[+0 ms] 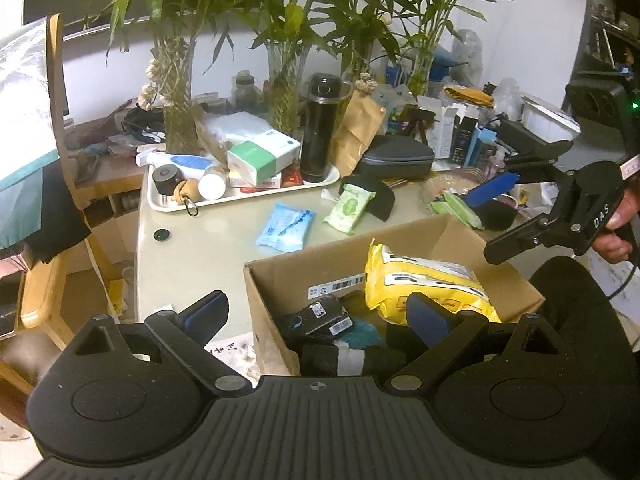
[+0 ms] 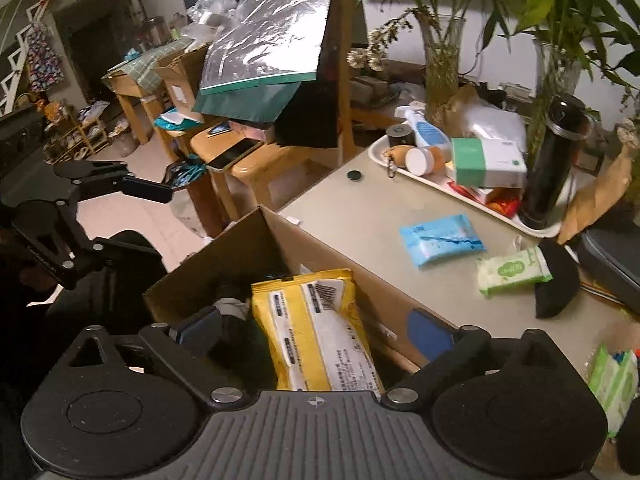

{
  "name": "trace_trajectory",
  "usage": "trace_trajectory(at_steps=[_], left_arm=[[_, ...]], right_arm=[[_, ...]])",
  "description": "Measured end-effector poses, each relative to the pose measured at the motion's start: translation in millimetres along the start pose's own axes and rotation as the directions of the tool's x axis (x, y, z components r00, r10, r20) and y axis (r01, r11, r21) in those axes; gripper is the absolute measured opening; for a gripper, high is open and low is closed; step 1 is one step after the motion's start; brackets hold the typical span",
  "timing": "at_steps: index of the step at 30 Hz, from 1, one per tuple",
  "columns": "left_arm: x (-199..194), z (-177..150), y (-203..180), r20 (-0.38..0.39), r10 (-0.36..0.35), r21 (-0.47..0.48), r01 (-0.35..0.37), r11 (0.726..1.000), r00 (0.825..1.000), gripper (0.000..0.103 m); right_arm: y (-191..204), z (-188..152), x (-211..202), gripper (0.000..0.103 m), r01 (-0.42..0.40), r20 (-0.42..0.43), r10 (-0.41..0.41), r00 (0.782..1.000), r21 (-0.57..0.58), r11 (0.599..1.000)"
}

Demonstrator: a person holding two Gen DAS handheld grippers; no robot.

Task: Organize soft objects
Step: 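Open the right tool to drop the yellow pack into the box, then move the right tool toward the green wet-wipes pack on the table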

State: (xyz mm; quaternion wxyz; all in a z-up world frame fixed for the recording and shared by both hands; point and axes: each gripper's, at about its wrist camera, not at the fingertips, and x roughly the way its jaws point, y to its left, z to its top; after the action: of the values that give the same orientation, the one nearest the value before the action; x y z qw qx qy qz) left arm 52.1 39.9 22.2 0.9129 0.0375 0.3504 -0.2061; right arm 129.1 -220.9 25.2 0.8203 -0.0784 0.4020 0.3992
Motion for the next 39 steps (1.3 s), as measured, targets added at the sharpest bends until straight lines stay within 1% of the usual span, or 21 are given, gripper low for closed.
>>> trace_trajectory(at_steps=[5,13,21,29,35,39], left_arm=[[1,-1,0,-0.002,0.004,0.009,-0.004,1.0,1.0,0.097],[5,0,-4,-0.021,-0.004,0.025,0.005,1.0,1.0,0.097],[9,2,-7,-0.031,0.0,0.03,0.001,1.0,1.0,0.097],[12,4,-5,-0.038,0.011,0.027,-0.01,1.0,0.999,0.097],[15,7,-5,-0.042,0.023,0.028,-0.022,0.999,0.999,0.097],[18,9,-6,-0.04,0.033,0.026,-0.032,0.999,0.999,0.097]], right_arm=[[-7,-8,0,0.103,0.02,0.006,-0.02,1.0,0.037,0.999],[-15,-14,-9,0.103,0.042,0.036,-0.045,0.998,0.074,0.996],[-19,-19,-11,0.103,0.076,0.041,-0.08,0.996,0.093,0.993],[-19,-20,-10,0.103,0.16,0.067,-0.167,0.984,0.099,0.982],[-21,-17,-10,0.103,0.186,0.081,-0.194,0.978,0.097,0.978],[-25,-17,-9,0.103,0.194,0.086,-0.204,0.975,0.116,0.974]])
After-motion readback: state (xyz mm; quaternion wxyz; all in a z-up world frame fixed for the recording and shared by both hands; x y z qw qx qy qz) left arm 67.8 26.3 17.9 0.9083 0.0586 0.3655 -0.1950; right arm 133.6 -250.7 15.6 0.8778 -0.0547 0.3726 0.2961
